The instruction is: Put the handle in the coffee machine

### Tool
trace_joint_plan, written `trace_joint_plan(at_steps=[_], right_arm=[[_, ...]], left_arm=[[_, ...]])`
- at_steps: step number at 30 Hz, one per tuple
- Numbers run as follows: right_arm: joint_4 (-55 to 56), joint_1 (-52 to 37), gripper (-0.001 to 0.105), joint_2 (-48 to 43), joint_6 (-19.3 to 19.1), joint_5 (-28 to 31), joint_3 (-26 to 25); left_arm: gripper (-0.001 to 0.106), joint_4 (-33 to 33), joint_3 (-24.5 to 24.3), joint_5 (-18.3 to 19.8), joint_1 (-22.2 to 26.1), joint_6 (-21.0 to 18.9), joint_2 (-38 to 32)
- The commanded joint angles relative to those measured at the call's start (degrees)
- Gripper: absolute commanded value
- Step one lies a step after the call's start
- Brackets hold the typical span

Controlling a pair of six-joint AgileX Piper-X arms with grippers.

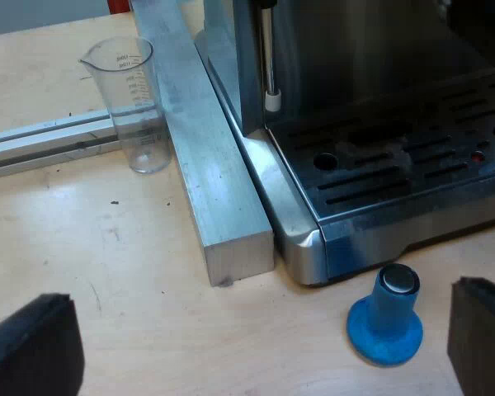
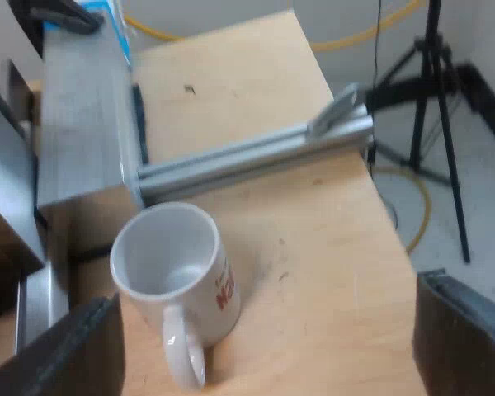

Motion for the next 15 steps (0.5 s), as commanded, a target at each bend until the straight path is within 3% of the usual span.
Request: trace_joint_plan(at_steps=[1, 7, 15], right_arm=[[-0.3, -0.2, 0.073, -2.4, -1.4, 1.4, -1.0], [0.8, -0.2, 0.073, -12.5, -8.2, 0.6, -1.0], [5.8, -0.2, 0.073, -21.7, -10.9, 0.6, -1.1]], left_arm=[[0.091, -0.7, 0.0, -0.7, -0.2, -0.2, -8.3], [0.091, -0.7, 0.0, -0.7, -0.2, -0.2, -8.3], [0.091, -0.7, 0.0, -0.7, -0.2, -0.2, -8.3]])
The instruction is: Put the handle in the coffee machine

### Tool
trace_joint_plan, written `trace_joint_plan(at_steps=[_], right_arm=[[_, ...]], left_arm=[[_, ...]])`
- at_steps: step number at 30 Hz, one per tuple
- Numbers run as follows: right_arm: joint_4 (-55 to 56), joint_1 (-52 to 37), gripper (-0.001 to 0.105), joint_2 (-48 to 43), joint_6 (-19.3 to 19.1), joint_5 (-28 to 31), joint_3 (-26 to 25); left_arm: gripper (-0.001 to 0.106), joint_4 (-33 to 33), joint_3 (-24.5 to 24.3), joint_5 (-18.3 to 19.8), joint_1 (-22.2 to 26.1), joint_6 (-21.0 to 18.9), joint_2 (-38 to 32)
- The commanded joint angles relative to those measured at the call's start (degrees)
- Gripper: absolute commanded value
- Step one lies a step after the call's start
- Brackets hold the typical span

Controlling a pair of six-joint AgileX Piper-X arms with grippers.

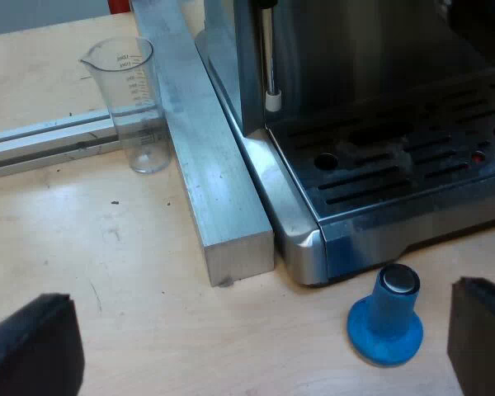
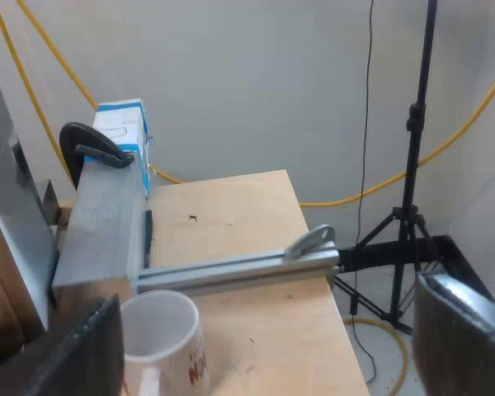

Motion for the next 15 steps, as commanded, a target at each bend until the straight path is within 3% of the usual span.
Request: trace_joint_plan(at_steps=[1, 6, 15], right_arm=[[1.5, -0.2, 0.073, -1.4, -1.1, -0.2, -0.5], [10.4, 0.1, 0.073, -5.3, -1.0, -0.3, -1.3], [10.5, 0.1, 0.073, -5.5, -1.3, -7.7, -0.4]], left_arm=[[0.091, -0.7, 0.0, -0.7, -0.2, -0.3, -8.3], [0.091, -0.7, 0.0, -0.5, -0.2, -0.3, -8.3], [0.091, -0.7, 0.0, 0.9, -0.2, -0.3, -8.3]])
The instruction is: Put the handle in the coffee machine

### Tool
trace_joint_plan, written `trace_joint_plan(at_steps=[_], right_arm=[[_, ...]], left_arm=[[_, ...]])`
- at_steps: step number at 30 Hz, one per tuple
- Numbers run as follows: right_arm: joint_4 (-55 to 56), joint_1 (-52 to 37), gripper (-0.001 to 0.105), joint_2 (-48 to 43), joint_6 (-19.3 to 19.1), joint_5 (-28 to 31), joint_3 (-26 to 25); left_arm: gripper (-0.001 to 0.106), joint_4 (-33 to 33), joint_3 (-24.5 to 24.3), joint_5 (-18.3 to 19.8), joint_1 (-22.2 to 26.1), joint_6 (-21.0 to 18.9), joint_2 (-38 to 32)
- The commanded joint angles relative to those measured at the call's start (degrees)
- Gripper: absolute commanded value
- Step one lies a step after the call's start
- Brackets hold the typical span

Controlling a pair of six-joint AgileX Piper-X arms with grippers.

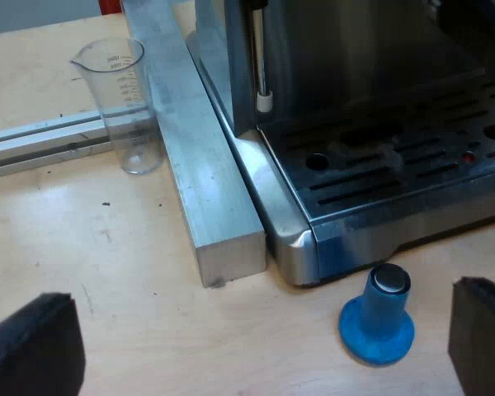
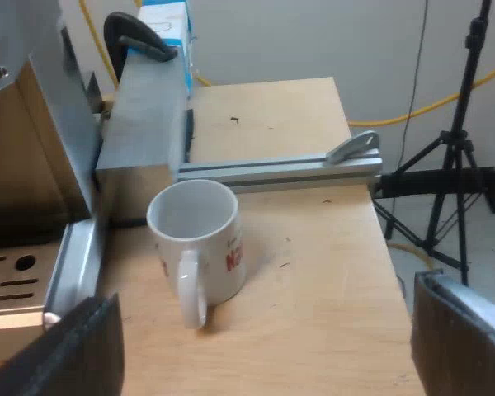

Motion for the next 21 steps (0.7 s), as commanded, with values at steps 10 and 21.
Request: trace_joint_plan(at_steps=[10, 21], right_arm=[[-6.5, -0.1, 0.073, -2.6, -0.6, -10.6, 6.3], [-6.5, -0.1, 0.073, -2.6, -0.6, -10.3, 13.7]], left_arm=[[0.091, -0.7, 0.0, 0.0, -0.2, -0.3, -8.3], [0.091, -0.7, 0.0, -0.3, -0.2, 2.8, -8.3]])
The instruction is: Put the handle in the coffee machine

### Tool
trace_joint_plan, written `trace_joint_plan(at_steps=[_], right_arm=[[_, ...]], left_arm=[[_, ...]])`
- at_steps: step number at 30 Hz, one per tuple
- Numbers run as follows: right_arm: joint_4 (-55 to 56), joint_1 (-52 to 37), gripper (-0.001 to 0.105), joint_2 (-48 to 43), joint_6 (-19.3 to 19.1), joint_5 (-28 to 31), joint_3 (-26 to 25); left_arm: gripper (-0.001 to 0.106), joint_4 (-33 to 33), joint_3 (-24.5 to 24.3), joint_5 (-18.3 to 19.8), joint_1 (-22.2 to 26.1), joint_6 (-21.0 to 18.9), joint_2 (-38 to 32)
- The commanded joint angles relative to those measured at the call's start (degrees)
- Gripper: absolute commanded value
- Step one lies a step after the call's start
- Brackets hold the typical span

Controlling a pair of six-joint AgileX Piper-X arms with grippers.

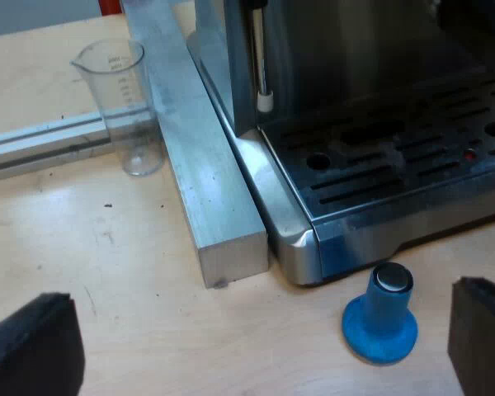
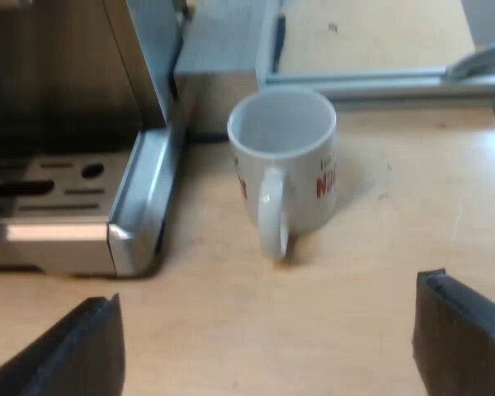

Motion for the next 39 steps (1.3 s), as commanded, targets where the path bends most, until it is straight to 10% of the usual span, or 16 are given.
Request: trace_joint_plan(at_steps=[1, 39], right_arm=[[-0.7, -0.1, 0.073, -2.6, -0.6, -0.5, 2.9], [-0.3, -5.7, 0.073, -2.5, 3.3, -0.1, 8.9]], left_arm=[[0.091, -0.7, 0.0, -0.3, -0.2, 2.8, -8.3], [0.091, -0.7, 0.0, -0.3, -0.2, 2.8, -8.3]])
